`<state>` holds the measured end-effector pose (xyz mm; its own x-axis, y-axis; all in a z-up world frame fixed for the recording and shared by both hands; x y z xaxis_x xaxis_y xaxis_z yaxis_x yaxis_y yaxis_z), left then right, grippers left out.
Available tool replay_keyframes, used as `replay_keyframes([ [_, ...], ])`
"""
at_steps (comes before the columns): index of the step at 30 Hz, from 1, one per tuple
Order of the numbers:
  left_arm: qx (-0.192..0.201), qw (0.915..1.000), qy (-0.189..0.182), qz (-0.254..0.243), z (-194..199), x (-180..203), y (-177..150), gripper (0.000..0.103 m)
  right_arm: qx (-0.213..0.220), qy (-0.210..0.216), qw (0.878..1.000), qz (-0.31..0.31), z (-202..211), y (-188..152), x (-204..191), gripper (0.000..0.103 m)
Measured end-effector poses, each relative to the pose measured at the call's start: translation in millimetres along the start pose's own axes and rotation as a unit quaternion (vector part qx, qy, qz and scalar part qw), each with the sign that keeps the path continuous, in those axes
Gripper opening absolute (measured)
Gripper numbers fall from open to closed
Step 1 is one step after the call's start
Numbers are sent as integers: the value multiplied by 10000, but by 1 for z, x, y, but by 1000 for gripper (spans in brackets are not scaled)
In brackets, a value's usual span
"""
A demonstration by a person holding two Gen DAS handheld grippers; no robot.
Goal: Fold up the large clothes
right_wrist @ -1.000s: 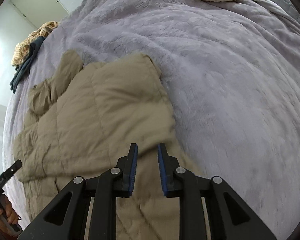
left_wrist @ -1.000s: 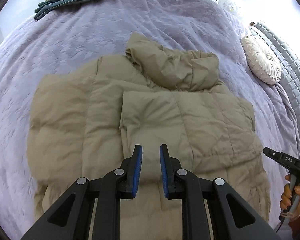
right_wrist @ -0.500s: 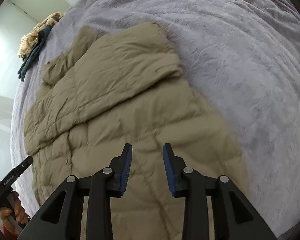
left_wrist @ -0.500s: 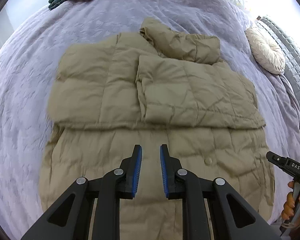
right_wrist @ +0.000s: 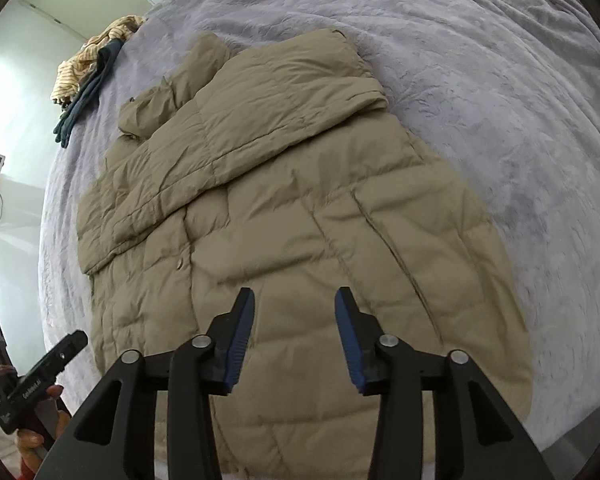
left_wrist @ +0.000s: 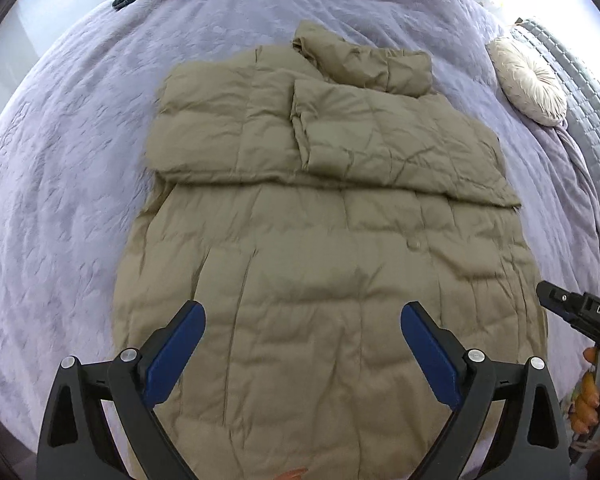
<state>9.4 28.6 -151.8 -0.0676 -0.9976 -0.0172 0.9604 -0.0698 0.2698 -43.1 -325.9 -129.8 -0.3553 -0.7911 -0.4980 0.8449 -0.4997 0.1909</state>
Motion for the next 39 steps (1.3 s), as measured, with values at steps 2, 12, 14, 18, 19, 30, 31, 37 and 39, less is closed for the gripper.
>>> replay_keyframes([
  [2,-102,9999,-17,24,6,-6,-8,99,18,23,10000,-76,6,-6,-2,53],
  [12,-427,9988,214,-107,21,-22,-38,99,172,139,9970,-739,33,-24,7,84],
  [14,-456,9986,268,-75,22,-27,-41,99,234,194,9954,-905,38,-28,12,90],
  [18,-563,9978,355,66,22,-40,-49,99,278,241,9921,-1199,42,-38,23,90],
  [19,-576,9975,397,61,22,-42,-51,99,300,261,9909,-1289,43,-40,26,90],
  [30,-820,9939,727,99,13,-60,-71,99,292,345,9851,-1662,38,-65,41,103],
  [31,-859,9936,721,118,11,-63,-74,99,290,354,9841,-1718,38,-67,43,103],
  [37,-1308,9895,507,358,-5,-89,-94,99,53,381,9796,-1973,31,-82,59,103],
  [39,-1471,9870,329,556,-8,-100,-103,99,-251,484,9766,-2081,27,-87,65,103],
])
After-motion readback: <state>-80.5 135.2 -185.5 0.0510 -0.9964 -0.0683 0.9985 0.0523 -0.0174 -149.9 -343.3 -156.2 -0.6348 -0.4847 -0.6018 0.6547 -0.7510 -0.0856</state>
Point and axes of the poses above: each gripper's, at about its wrist camera, not at the fingertips, and z roughly against the way its jaws point, x to its right, y to its top, the point moved 2 cm from there along -z, roughly the way its jaws point, and after that the axes turned 13 degrees about y, right-handed, at the moved point
